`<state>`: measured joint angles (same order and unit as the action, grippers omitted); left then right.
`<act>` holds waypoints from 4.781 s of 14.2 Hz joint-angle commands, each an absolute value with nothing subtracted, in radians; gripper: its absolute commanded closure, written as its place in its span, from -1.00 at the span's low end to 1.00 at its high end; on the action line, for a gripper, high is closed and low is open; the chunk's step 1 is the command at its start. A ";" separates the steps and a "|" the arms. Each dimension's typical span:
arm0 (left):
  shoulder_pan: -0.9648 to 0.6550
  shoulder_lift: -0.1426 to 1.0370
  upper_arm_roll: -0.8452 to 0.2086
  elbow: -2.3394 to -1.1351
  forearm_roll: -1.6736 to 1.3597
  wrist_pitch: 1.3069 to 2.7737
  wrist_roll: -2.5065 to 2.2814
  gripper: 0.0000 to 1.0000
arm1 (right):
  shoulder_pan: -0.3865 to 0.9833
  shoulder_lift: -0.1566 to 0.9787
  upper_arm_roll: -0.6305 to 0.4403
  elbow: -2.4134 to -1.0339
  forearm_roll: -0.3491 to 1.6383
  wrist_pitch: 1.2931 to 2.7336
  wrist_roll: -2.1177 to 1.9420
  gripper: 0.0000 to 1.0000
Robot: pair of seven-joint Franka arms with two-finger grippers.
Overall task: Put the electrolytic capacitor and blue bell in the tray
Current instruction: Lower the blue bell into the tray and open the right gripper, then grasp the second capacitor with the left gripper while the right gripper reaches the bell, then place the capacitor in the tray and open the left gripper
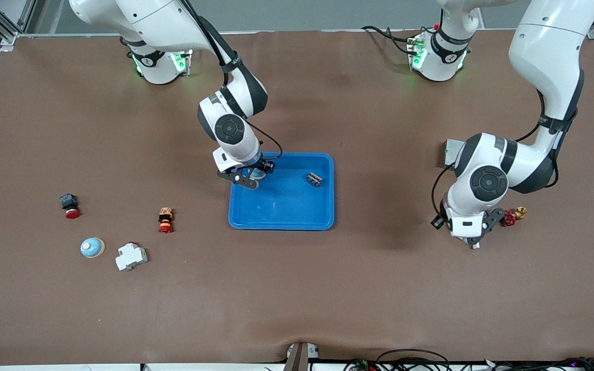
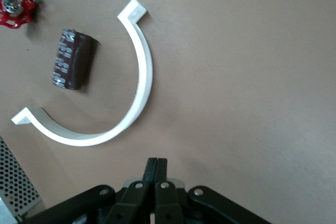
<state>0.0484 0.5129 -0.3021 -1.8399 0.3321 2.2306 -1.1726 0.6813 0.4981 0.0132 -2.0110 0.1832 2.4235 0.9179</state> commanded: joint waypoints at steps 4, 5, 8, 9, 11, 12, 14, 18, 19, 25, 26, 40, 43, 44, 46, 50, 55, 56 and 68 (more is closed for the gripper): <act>0.000 0.500 -0.386 -1.804 0.341 2.221 -1.336 1.00 | 0.701 0.517 0.002 -1.991 0.199 2.430 0.931 0.36; -0.023 0.503 -0.387 -1.801 0.341 2.221 -1.371 1.00 | 0.701 0.517 0.002 -1.990 0.199 2.430 0.933 0.14; -0.103 0.511 -0.387 -1.775 0.342 2.221 -1.497 1.00 | 0.699 0.517 0.002 -1.985 0.199 2.421 0.934 -1.00; -0.116 0.511 -0.387 -1.775 0.342 2.220 -1.508 1.00 | 0.699 0.515 0.002 -1.986 0.199 2.416 0.936 -1.00; -0.097 0.503 -0.385 -1.785 0.347 2.220 -1.477 1.00 | 0.696 0.512 0.002 -1.986 0.201 2.410 0.937 -1.00; -0.083 0.503 -0.384 -1.789 0.353 2.212 -1.450 1.00 | 0.693 0.502 0.002 -1.987 0.201 2.395 0.939 -1.00; -0.025 0.497 -0.382 -1.799 0.354 2.195 -1.337 1.00 | 0.683 0.453 -0.002 -1.982 0.201 2.298 0.928 -1.00; 0.089 0.482 -0.380 -1.824 0.357 2.172 -1.139 1.00 | 0.585 0.355 -0.005 -1.936 0.193 2.062 0.760 -1.00; 0.121 0.482 -0.380 -1.835 0.362 2.172 -1.081 1.00 | 0.550 0.330 -0.005 -1.925 0.193 2.013 0.706 -1.00; 0.291 0.518 -0.383 -1.882 0.502 2.187 -0.925 1.00 | 0.376 0.212 -0.006 -1.924 0.042 1.887 0.331 -1.00; 0.302 0.528 -0.383 -1.884 0.503 2.190 -0.922 0.65 | 0.336 0.198 -0.006 -1.924 0.029 1.879 0.251 -1.00; 0.354 0.586 -0.385 -1.917 0.531 2.319 -0.882 1.00 | -0.069 0.244 -0.005 -1.901 -0.167 2.190 -0.584 -1.00; 0.354 0.526 -0.409 -1.919 0.525 2.284 -0.874 1.00 | -0.118 0.323 -0.005 -1.896 -0.166 2.304 -0.664 -1.00; 0.356 0.506 -0.438 -1.917 0.516 2.258 -0.880 1.00 | -0.127 0.349 -0.005 -1.885 -0.167 2.330 -0.682 -1.00; 0.354 0.470 -0.494 -1.914 0.502 2.205 -0.911 1.00 | -0.143 0.392 -0.003 -1.872 -0.163 2.361 -0.704 -1.00; 0.350 0.465 -0.600 -1.907 0.442 2.169 -1.060 1.00 | -0.149 0.492 -0.003 -1.812 -0.153 2.391 -0.706 -1.00; 0.290 0.535 -0.721 -1.832 0.407 2.172 -1.303 1.00 | -0.149 0.580 -0.003 -1.680 -0.156 2.366 -0.712 -1.00; 0.240 0.563 -0.719 -1.795 0.397 2.172 -1.374 1.00 | -0.149 0.601 -0.003 -1.649 -0.155 2.344 -0.722 -1.00; -0.110 0.830 -0.673 -1.552 0.394 2.278 -1.706 1.00 | -0.153 0.669 -0.002 -1.597 -0.060 2.195 -0.738 -1.00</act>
